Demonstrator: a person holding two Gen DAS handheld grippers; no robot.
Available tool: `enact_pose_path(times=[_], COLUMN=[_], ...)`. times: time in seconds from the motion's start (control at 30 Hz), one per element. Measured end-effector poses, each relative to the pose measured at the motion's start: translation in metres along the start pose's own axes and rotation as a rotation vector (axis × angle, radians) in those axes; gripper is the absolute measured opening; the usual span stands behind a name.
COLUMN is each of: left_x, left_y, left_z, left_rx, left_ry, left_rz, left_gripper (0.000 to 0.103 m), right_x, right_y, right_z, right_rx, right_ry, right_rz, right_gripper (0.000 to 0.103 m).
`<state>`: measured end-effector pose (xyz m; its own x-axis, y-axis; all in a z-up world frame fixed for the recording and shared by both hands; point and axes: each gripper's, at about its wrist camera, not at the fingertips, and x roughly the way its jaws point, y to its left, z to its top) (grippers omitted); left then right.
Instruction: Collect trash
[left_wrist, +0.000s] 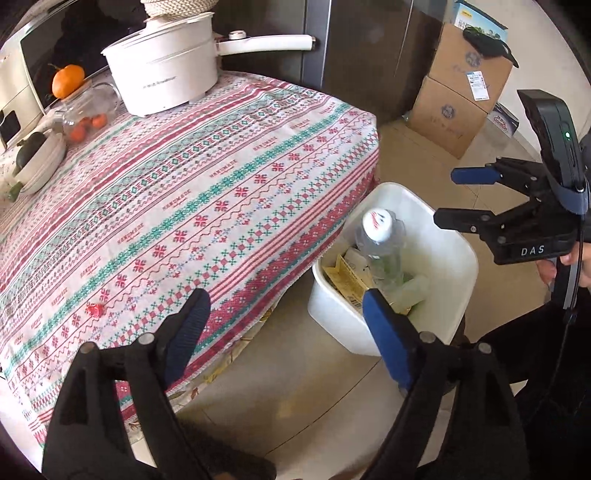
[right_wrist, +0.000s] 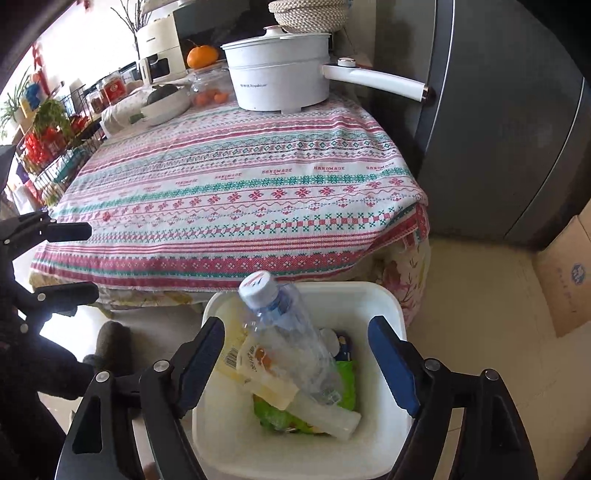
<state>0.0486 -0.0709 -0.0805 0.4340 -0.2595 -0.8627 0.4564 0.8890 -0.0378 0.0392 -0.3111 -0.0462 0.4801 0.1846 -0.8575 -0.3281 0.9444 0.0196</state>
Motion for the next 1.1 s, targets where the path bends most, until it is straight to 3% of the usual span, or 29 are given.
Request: enact_pose_path(times=[0.17, 0.37, 0.5, 0.67, 0.8, 0.9, 1.1], left_x=[-0.007, -0.029, -0.042, -0.055, -0.068, -0.08, -0.1], left_y=[0.009, 0.013, 0.016, 0.011, 0.004, -0.003, -0.008], left_z=[-0.003, -0.009, -0.019, -0.034, -0.046, -0.053, -0.059], left_rx=[-0.05, -0.103, -0.186, -0.233, -0.252, -0.257, -0.278], left_ry=[-0.015, -0.096, -0.126, -0.133, -0.153, -0.196, -0.261], left_rz=[0.026, 0.094, 0.124, 0.224, 0.301, 0.357, 0.371], left_gripper=[0.092, 0.101, 0.102, 0.102, 0.102, 0.102, 0.102], right_x=[-0.003, -0.019, -0.034, -0.055, -0.07, -0.08, -0.101], right_y=[0.004, 0.017, 0.032, 0.05, 0.061, 0.07, 0.083], right_z=[0.003, 0.003, 0.001, -0.004, -0.008, -0.013, -0.027], right_rx=[-0.002, -0.017, -0.038, -0.01, 0.011, 0.012, 0.029], right_ry=[-0.008, -0.054, -0.092, -0.134, -0.168, -0.183, -0.229], right_rz=[-0.009, -0.026, -0.032, -0.029, -0.06, -0.11, -0.223], right_gripper=[0.082, 0.083, 0.087, 0.089, 0.103, 0.103, 0.103])
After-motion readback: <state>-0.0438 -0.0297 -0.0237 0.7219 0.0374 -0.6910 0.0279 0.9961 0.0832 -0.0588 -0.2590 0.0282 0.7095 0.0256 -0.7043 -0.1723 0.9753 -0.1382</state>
